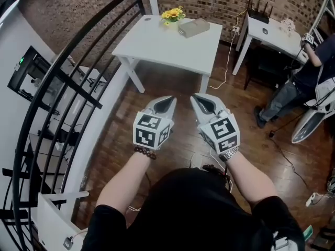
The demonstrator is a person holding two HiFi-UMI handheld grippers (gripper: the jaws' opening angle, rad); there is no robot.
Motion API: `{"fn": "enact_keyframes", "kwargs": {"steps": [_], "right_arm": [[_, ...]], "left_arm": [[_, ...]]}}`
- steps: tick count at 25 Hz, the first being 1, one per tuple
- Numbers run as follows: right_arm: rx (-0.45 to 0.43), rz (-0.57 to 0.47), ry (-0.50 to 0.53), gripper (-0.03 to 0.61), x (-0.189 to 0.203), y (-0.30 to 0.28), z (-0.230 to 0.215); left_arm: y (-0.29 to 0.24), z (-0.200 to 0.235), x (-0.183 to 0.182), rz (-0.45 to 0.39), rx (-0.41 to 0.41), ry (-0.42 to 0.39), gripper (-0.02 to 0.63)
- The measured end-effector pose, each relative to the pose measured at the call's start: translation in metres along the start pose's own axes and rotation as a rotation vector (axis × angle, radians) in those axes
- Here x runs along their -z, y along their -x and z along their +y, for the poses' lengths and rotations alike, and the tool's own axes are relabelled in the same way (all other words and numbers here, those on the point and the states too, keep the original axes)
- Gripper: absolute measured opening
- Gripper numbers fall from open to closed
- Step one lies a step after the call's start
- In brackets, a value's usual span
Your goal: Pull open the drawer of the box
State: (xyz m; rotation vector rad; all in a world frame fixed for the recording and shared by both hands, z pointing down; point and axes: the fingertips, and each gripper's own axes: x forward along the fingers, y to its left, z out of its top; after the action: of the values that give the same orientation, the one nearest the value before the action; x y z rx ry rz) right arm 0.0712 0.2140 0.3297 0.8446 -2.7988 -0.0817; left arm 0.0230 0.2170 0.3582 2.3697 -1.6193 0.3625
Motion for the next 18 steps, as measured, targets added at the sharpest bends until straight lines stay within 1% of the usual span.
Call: {"fn": "enact_keyframes", "kwargs": {"steps": [6, 11, 14, 18], "right_arm": [[-0.017, -0.005, -0.020, -0.008, 0.002, -0.027, -0.053], [-0.045, -0.002, -0.022, -0.008, 0.004, -0.048, -0.088], [-0.056, 0.001, -0.023, -0.009, 0.006, -0.061, -0.103], [-0.073, 0.011, -0.034, -0.008, 0.012, -0.078, -0.112]], "left_arm": [[-0.055, 0.014, -0.022, 0.017, -0.017, -0.008, 0.015], [-0.094, 0.026, -0.035, 0.026, -0.039, 0.006, 0.015], [-0.111, 0.032, -0.038, 0.031, -0.043, 0.014, 0.015], [-0.127, 0.046, -0.035, 0.051, -0.052, 0.025, 0.015]]}}
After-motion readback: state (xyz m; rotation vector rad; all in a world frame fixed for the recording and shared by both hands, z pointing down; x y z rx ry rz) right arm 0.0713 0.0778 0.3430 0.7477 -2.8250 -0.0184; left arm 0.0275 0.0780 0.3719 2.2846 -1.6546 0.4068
